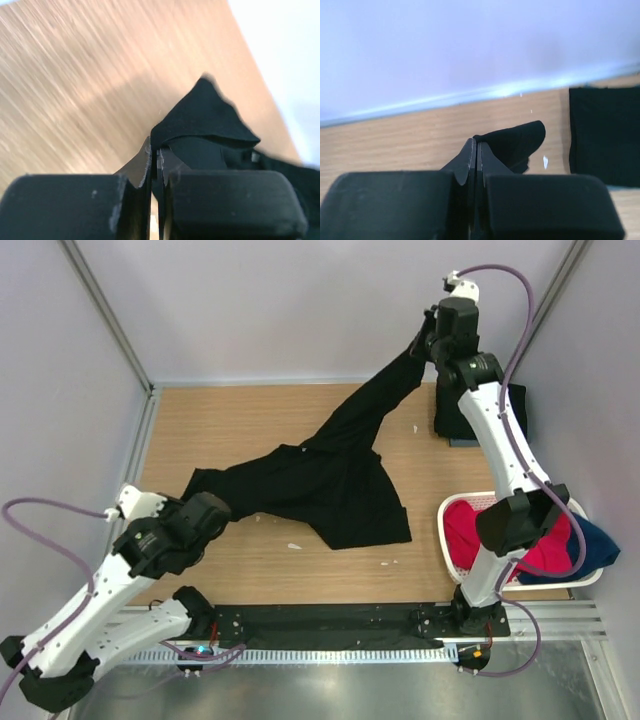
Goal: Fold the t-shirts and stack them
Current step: Flatten the tshirt out
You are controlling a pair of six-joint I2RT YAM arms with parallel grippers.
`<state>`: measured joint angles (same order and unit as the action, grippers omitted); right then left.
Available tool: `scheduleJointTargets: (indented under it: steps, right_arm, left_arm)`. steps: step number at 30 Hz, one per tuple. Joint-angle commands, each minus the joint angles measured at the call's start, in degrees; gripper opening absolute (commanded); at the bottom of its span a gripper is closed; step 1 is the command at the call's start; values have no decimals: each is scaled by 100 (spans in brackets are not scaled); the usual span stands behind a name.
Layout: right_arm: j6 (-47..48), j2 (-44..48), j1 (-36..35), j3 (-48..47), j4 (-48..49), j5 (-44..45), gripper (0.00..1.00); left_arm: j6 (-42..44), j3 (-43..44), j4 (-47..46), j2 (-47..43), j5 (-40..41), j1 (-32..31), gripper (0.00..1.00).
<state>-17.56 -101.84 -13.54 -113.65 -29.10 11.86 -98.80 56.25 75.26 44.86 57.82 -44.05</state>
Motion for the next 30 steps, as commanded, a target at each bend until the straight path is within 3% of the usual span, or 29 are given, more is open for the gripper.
scheduleJointTargets:
  steps: [1,5,8,11,12,15,17,18,19,20,21,22,23,25,28,29,30]
  right_arm:
    - [358,-518,9,-772,-323,220,1]
    - [446,-1170,1,-1317,-421,194,1]
    - [499,-1881,1,-1729,-525,151,1]
    - [386,-2513,1,-1907,-614,-68,1]
    - [359,-2646,1,-1898,-597,-96,1]
    - [289,-2999,1,-1880,-535,-87,1]
    - [306,-3174,1,-2011,-552,53,1]
    - [332,-3227,1,-2126,-605,71,2]
    - [350,-3280,1,-2249,-666,62,8]
    - [376,-3298,1,-2493,-867,45,33]
    - [385,-3289,1,-2583,-973,-129,44]
    - [385,-3237,1,-2645,-1062,-288,53]
    - [403,-3167,-8,-2619,-1202,-437,69]
    - [420,-2816,-34,-2445,-1439,-711,76]
    - [473,-2000,-219,-1936,-1651,-597,82]
    - [473,-1762,-358,-1316,-1651,-553,83]
    - [412,-1229,-438,-935,-1608,-422,84]
  left_arm:
    - [-412,19,1992,-450,1003,283,1]
    - [-385,-298,1896,-540,881,389,3]
    - [114,-641,1484,-234,784,406,11]
    - [81,-756,1622,196,564,450,15]
    - [28,-756,1684,251,511,468,21]
    - [211,-607,1755,199,520,546,28]
    - [676,-536,1363,59,476,582,41]
    - [1296,-475,1177,-99,397,599,72]
    - [1615,-448,975,-170,249,626,82]
    - [2132,-413,390,-232,143,626,91]
    - [3373,-326,-69,-276,11,643,91]
    - [4212,-299,-1170,-259,-478,704,91]
    - [4925,-281,-1737,-189,-830,775,92]
    - [6051,-36,-2591,424,-1977,1255,93]
    - [6915,360,-3461,1555,-3685,1951,92]
    - [7127,447,-3675,1874,-4735,2205,92]
    - [7321,709,-3860,2156,-5050,2243,92]
